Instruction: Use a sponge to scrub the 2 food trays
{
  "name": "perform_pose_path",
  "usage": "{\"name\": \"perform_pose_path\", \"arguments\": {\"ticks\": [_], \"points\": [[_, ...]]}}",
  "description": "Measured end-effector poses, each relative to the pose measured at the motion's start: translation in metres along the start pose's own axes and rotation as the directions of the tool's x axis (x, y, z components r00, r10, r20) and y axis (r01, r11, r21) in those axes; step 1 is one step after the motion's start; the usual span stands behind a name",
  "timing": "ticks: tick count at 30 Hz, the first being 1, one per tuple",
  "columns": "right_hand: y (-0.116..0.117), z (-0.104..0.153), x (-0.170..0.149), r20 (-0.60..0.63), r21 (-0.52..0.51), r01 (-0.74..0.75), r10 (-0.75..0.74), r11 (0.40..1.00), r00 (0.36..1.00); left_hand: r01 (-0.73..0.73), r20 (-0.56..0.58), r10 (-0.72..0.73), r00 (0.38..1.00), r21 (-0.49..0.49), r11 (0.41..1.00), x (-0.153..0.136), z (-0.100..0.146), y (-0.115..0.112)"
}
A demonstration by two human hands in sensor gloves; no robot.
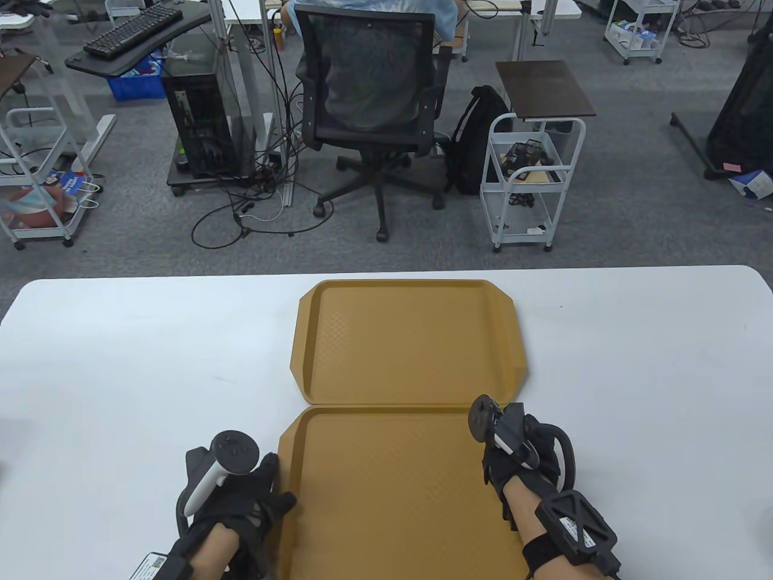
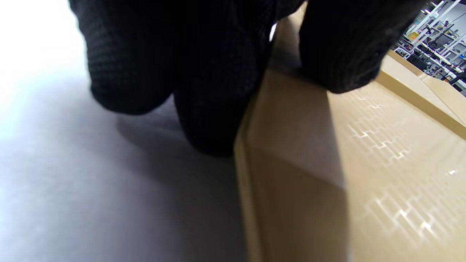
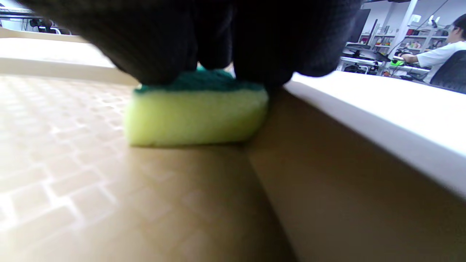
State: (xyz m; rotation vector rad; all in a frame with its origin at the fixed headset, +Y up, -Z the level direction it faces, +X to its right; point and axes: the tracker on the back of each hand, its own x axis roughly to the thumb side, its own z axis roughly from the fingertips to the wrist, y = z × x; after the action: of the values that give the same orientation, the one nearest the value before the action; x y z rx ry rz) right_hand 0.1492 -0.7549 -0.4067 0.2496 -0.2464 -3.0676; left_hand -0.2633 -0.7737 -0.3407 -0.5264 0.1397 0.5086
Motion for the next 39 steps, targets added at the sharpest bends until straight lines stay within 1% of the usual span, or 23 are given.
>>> {"name": "perform_pose_path", "arguments": {"ticks": [2, 3, 5, 6, 9, 18, 24, 29, 39], "points": [[0.001, 0.001, 0.004, 0.005, 0.013, 0.063, -0.064, 0.998, 0.998, 0.001, 0.002, -0.001, 1.000, 0.002, 1.000, 0.000, 0.000, 0.000], [0.000, 0.001, 0.008, 0.013, 0.000, 0.055, -0.055, 0.998, 0.998, 0.001, 0.002, -0.001, 1.000, 0.002, 1.000, 0.000, 0.000, 0.000], [0.000, 0.004, 0.018, 0.046, 0.020, 0.129, -0.130, 0.991, 0.990, -0.001, 0.003, 0.001, 1.000, 0.000, 1.000, 0.000, 0.000, 0.000], [-0.001, 0.005, 0.023, 0.061, 0.022, 0.140, -0.141, 0.990, 0.988, -0.002, 0.003, 0.002, 1.000, 0.000, 1.000, 0.000, 0.000, 0.000], [-0.003, 0.007, 0.051, 0.116, 0.037, 0.175, -0.178, 0.984, 0.977, -0.007, 0.004, 0.007, 1.000, -0.005, 1.000, 0.000, 0.000, 0.000], [-0.004, 0.012, 0.149, 0.256, 0.109, 0.246, -0.266, 0.963, 0.929, -0.046, 0.009, 0.046, 0.999, -0.025, 0.999, -0.004, -0.001, 0.001], [-0.002, 0.018, 0.194, 0.332, 0.139, 0.305, -0.335, 0.942, 0.882, -0.066, 0.012, 0.066, 0.998, -0.033, 0.997, -0.005, -0.001, 0.002], [0.002, 0.021, 0.212, 0.364, 0.162, 0.356, -0.391, 0.920, 0.845, -0.078, 0.013, 0.079, 0.997, -0.038, 0.996, -0.006, -0.001, 0.002], [0.002, 0.025, 0.233, 0.384, 0.167, 0.398, -0.431, 0.902, 0.816, -0.087, 0.011, 0.088, 0.996, -0.040, 0.995, -0.007, -0.001, 0.003]]}}
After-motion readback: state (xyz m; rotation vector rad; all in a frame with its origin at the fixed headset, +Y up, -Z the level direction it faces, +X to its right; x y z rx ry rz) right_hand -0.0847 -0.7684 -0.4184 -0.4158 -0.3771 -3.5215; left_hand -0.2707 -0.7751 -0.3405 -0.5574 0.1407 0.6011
